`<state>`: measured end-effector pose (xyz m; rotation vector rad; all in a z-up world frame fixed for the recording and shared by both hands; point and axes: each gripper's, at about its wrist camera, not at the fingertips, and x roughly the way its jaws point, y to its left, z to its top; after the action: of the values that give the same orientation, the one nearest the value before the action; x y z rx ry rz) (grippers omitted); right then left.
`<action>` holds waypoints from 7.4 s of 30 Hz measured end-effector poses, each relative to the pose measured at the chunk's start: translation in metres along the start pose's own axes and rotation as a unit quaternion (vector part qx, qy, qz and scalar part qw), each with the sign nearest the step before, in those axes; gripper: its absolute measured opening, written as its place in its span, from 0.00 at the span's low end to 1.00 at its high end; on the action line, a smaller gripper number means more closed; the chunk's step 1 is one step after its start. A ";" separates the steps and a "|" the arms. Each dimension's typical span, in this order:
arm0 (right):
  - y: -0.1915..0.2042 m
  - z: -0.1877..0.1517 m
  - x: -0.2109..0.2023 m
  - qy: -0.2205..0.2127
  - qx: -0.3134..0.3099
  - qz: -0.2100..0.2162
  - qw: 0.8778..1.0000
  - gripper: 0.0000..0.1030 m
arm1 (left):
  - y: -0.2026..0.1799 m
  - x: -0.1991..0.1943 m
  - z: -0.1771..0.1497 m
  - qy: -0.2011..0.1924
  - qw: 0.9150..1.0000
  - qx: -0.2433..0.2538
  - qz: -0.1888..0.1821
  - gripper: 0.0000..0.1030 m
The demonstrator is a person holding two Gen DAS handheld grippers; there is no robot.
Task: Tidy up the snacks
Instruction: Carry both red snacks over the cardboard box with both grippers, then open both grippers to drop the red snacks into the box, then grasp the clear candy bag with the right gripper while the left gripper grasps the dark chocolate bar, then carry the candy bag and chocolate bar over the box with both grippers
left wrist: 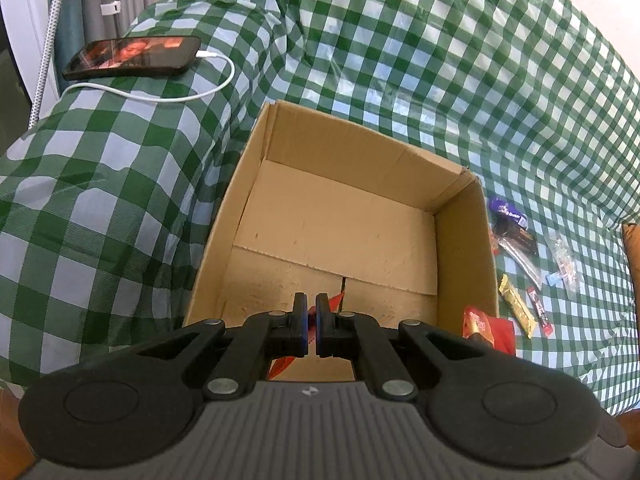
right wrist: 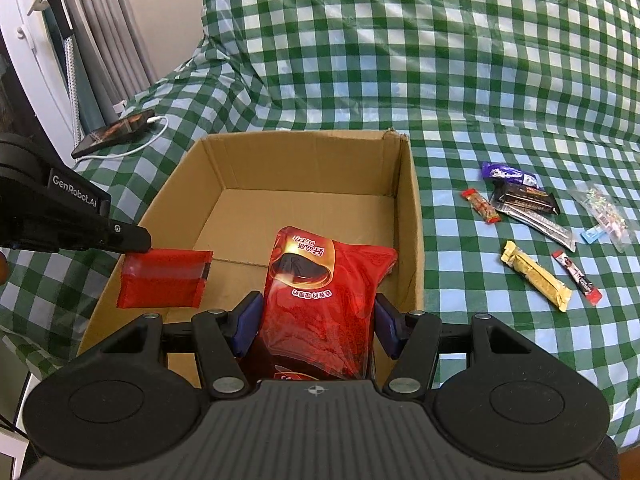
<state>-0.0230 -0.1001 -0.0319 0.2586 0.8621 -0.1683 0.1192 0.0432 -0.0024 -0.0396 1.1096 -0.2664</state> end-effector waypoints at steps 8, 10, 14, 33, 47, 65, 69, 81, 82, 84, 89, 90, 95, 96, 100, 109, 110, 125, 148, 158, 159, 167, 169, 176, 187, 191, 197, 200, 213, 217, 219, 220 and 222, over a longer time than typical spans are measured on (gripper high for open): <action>0.001 0.001 0.016 0.013 -0.003 -0.002 1.000 0.60 | -0.003 0.018 0.002 0.012 1.000 0.008 -0.001 0.03; 0.001 0.001 0.020 0.016 -0.003 -0.002 1.000 0.60 | -0.004 0.022 0.002 0.015 1.000 0.009 -0.001 0.03; 0.001 0.002 0.027 0.020 -0.003 -0.003 1.000 0.60 | -0.007 0.030 0.005 0.019 1.000 0.013 -0.001 0.03; 0.001 0.015 0.027 -0.006 -0.003 0.007 1.000 0.93 | -0.011 0.008 0.004 -0.056 0.994 0.063 0.068 1.00; 0.015 -0.043 -0.040 -0.009 -0.023 -0.012 1.000 0.98 | -0.006 -0.048 -0.087 -0.052 0.989 0.088 0.109 1.00; 0.020 -0.082 -0.115 -0.084 -0.047 -0.016 0.995 1.00 | -0.015 -0.106 -0.148 -0.106 0.984 0.098 0.108 1.00; 0.018 -0.090 -0.126 -0.093 -0.043 -0.015 0.995 1.00 | -0.017 -0.115 -0.157 -0.114 0.982 0.103 0.108 1.00; 0.020 -0.099 -0.140 -0.112 -0.041 -0.015 0.993 1.00 | -0.019 -0.125 -0.164 -0.127 0.980 0.109 0.109 1.00; 0.020 -0.100 -0.140 -0.112 -0.040 -0.015 0.993 1.00 | -0.019 -0.124 -0.164 -0.126 0.980 0.110 0.110 1.00; 0.020 -0.100 -0.139 -0.111 -0.039 -0.015 0.993 1.00 | -0.019 -0.123 -0.165 -0.125 0.980 0.111 0.110 1.00; 0.020 -0.101 -0.138 -0.107 -0.037 -0.015 0.993 1.00 | -0.019 -0.119 -0.164 -0.120 0.980 0.112 0.110 1.00; 0.019 -0.101 -0.137 -0.106 -0.036 -0.015 0.994 1.00 | -0.019 -0.118 -0.164 -0.119 0.980 0.112 0.111 1.00; 0.017 -0.101 -0.131 -0.098 -0.032 -0.013 0.995 1.00 | -0.018 -0.113 -0.163 -0.112 0.981 0.114 0.113 1.00; 0.017 -0.101 -0.130 -0.096 -0.031 -0.013 0.995 1.00 | -0.018 -0.112 -0.163 -0.111 0.981 0.114 0.114 1.00; 0.014 -0.099 -0.124 -0.090 -0.028 -0.011 0.996 1.00 | -0.019 -0.106 -0.160 -0.105 0.981 0.116 0.118 1.00; 0.001 -0.096 -0.110 -0.073 -0.014 -0.005 0.997 1.00 | -0.026 -0.091 -0.150 -0.088 0.980 0.122 0.127 1.00; -0.001 -0.095 -0.108 -0.072 -0.010 -0.004 0.997 1.00 | -0.028 -0.089 -0.148 -0.086 0.980 0.124 0.127 1.00; -0.058 -0.082 -0.099 -0.081 0.057 -0.019 0.995 1.00 | -0.088 -0.068 -0.122 -0.061 0.981 0.155 0.104 1.00; -0.232 -0.077 -0.076 -0.090 0.201 -0.143 0.965 1.00 | -0.248 0.017 -0.076 -0.041 0.960 0.265 0.080 1.00; -0.334 -0.041 -0.032 -0.110 0.204 -0.187 0.954 1.00 | -0.356 0.123 -0.004 -0.020 0.924 0.381 0.006 1.00; -0.345 -0.034 -0.023 -0.110 0.198 -0.190 0.955 1.00 | -0.364 0.137 0.003 -0.009 0.921 0.388 -0.005 1.00; -0.425 0.027 0.072 -0.087 0.122 -0.182 0.972 1.00 | -0.428 0.242 0.036 0.043 0.897 0.438 -0.042 1.00; -0.438 0.036 0.095 -0.073 0.112 -0.173 0.976 1.00 | -0.441 0.262 0.041 0.056 0.893 0.444 -0.048 1.00; -0.450 0.052 0.157 -0.057 0.046 -0.155 0.985 1.00 | -0.471 0.312 0.042 0.071 0.866 0.494 -0.038 1.00; -0.480 0.061 0.202 -0.025 0.009 -0.139 0.990 1.00 | -0.468 0.331 0.053 0.076 0.864 0.497 -0.038 0.71; -0.477 0.055 0.195 -0.055 0.004 -0.145 0.988 0.60 | -0.458 0.322 0.060 0.091 0.877 0.469 -0.058 0.55; -0.461 0.048 0.181 -0.071 -0.015 -0.161 0.984 0.13 | -0.437 0.293 0.068 0.081 0.898 0.426 -0.072 0.53; -0.454 0.045 0.163 -0.085 0.009 -0.173 0.981 0.13 | -0.428 0.275 0.067 0.075 0.904 0.414 -0.081 0.53; -0.378 0.018 0.049 -0.173 0.049 -0.158 0.971 0.12 | -0.373 0.138 0.048 0.004 0.932 0.350 -0.094 0.53; -0.342 0.012 0.005 -0.200 0.073 -0.147 0.966 0.12 | -0.344 0.079 0.029 -0.024 0.942 0.328 -0.071 0.53; -0.322 0.006 -0.024 -0.211 0.080 -0.135 0.965 0.12 | -0.327 0.051 0.016 -0.035 0.946 0.317 -0.058 0.53; -0.312 0.004 -0.035 -0.214 0.083 -0.128 0.965 0.12 | -0.317 0.038 0.011 -0.038 0.949 0.309 -0.050 0.53; -0.286 -0.002 -0.055 -0.215 0.082 -0.109 0.967 0.12 | -0.296 0.014 -0.002 -0.042 0.954 0.292 -0.043 0.53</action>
<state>-0.1314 -0.3704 -0.0358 0.2687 0.4420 -0.4855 0.0664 -0.2465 0.0333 0.4258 0.9096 -0.6565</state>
